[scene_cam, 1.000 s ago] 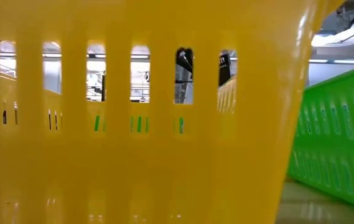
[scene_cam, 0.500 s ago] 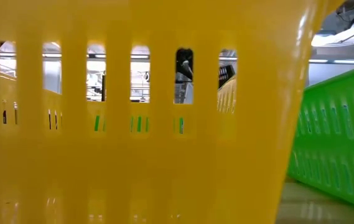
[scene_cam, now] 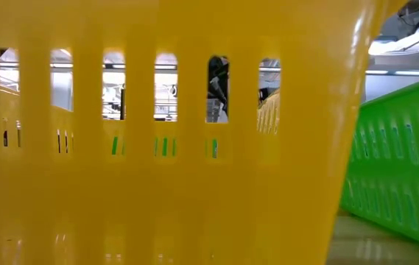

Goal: Stack baskets on shelf by color
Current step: Stack the left black basket on top of the other black basket on the shelf

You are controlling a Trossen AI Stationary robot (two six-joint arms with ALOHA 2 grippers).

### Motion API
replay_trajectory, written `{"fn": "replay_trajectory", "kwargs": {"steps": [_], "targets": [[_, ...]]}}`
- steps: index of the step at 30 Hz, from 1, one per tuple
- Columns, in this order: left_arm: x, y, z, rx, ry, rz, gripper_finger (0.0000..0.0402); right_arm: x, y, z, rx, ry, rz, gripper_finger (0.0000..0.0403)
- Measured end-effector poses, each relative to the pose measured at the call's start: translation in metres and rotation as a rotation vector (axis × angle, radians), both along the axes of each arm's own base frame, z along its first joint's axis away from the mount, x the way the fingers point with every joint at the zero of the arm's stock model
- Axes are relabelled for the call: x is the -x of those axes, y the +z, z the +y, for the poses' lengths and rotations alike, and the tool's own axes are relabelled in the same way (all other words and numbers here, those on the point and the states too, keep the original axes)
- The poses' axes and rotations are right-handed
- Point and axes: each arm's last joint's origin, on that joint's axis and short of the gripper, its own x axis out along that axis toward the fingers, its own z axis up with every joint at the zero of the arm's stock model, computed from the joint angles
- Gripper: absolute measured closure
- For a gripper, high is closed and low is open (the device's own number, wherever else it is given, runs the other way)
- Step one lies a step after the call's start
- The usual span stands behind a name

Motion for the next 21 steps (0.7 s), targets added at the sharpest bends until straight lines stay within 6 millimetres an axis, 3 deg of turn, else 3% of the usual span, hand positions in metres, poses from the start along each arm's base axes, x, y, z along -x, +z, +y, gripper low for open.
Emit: {"fn": "replay_trajectory", "kwargs": {"steps": [13, 21], "targets": [[-0.009, -0.003, -0.004, 0.025, 0.007, -0.055, 0.0401, 0.000, 0.000, 0.000, 0.006, 0.006, 0.006, 0.0402], [-0.013, -0.018, -0.005, 0.043, 0.000, -0.001, 0.0401, 0.000, 0.000, 0.000, 0.005, 0.008, 0.006, 0.0402]]}}
